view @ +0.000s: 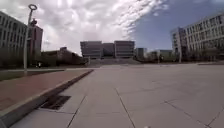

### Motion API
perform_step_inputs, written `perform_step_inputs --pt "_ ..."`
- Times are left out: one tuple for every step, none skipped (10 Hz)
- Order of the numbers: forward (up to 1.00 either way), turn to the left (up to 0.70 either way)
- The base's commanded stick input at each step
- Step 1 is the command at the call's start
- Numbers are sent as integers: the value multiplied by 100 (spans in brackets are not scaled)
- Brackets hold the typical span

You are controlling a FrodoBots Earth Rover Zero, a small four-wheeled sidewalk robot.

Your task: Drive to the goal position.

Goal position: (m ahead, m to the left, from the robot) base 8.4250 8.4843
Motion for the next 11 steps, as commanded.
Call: perform_step_inputs --pt "70 0" --pt "70 0" --pt "70 0" --pt "70 0" --pt "70 0" --pt "70 0" --pt "70 0" --pt "70 0" --pt "70 0" --pt "70 0" --pt "70 0"
